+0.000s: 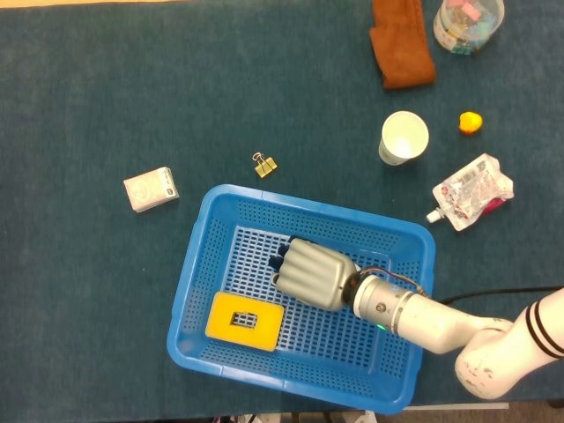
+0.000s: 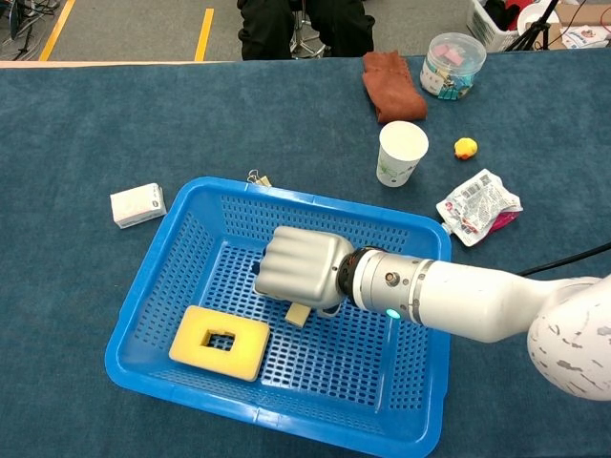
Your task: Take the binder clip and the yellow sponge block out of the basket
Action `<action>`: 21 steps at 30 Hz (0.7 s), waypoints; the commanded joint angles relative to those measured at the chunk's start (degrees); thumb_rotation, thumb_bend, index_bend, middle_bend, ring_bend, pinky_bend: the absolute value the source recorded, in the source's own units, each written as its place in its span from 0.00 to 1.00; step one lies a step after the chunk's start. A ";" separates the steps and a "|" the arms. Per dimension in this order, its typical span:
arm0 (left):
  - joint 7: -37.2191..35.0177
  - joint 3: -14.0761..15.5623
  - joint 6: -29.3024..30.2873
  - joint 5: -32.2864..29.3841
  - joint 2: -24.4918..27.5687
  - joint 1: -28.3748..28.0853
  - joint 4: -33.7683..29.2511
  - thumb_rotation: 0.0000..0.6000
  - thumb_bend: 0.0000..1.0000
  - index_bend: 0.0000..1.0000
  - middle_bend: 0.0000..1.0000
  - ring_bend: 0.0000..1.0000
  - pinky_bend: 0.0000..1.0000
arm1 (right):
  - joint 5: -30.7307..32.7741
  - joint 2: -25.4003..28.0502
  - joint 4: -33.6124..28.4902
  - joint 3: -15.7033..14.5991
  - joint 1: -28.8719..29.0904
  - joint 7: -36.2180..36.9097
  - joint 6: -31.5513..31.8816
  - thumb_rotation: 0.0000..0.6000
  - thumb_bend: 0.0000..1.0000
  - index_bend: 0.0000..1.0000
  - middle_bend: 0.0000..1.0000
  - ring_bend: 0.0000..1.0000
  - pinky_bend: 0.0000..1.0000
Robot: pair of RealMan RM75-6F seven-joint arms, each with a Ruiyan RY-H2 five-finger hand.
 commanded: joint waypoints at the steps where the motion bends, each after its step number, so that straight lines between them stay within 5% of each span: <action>1: -0.31 0.02 -0.09 0.07 0.08 0.00 0.00 1.00 0.17 0.28 0.20 0.13 0.12 | 0.25 -0.21 0.19 0.06 -0.13 -0.50 0.09 1.00 0.15 0.45 0.33 0.35 0.50; 21: -0.68 0.07 -0.70 -0.15 0.32 -0.19 0.09 1.00 0.17 0.28 0.20 0.13 0.12 | -0.42 -0.30 0.07 0.12 -0.68 -2.42 -0.06 1.00 0.21 0.49 0.33 0.35 0.50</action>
